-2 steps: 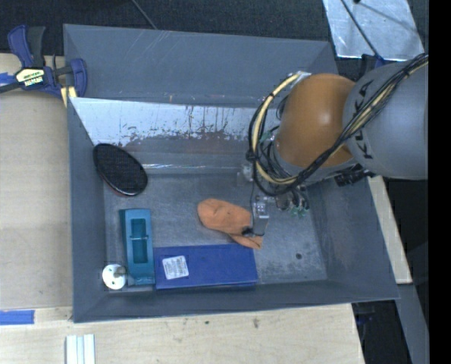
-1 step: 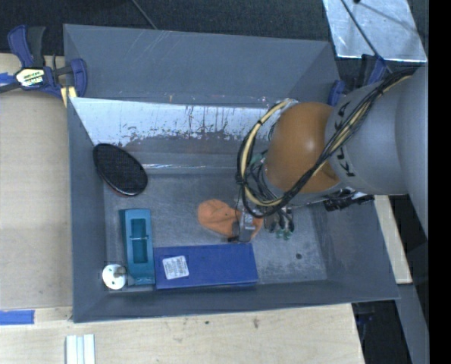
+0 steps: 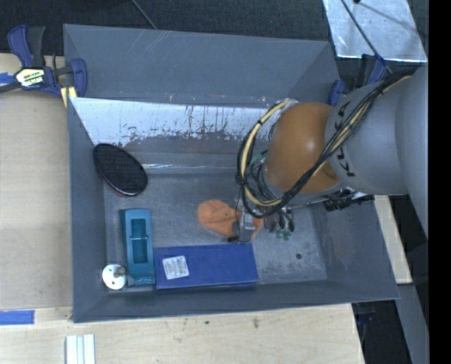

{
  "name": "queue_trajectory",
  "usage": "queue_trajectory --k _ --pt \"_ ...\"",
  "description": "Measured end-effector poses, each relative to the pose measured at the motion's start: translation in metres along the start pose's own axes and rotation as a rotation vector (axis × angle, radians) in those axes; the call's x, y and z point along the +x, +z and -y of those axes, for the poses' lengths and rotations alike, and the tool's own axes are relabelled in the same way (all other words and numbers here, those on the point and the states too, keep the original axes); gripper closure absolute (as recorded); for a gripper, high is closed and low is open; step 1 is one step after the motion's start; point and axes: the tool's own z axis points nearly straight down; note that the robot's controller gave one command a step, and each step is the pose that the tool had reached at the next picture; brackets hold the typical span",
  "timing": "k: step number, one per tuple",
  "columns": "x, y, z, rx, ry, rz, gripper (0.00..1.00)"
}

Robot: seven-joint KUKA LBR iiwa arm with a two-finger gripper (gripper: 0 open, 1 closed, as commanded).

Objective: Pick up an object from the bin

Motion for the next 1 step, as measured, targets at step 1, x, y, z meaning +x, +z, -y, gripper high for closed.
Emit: queue_trajectory --k 1 --pt "-0.0272 -0.1765 0.0190 0.000 0.022 0.007 1.00"
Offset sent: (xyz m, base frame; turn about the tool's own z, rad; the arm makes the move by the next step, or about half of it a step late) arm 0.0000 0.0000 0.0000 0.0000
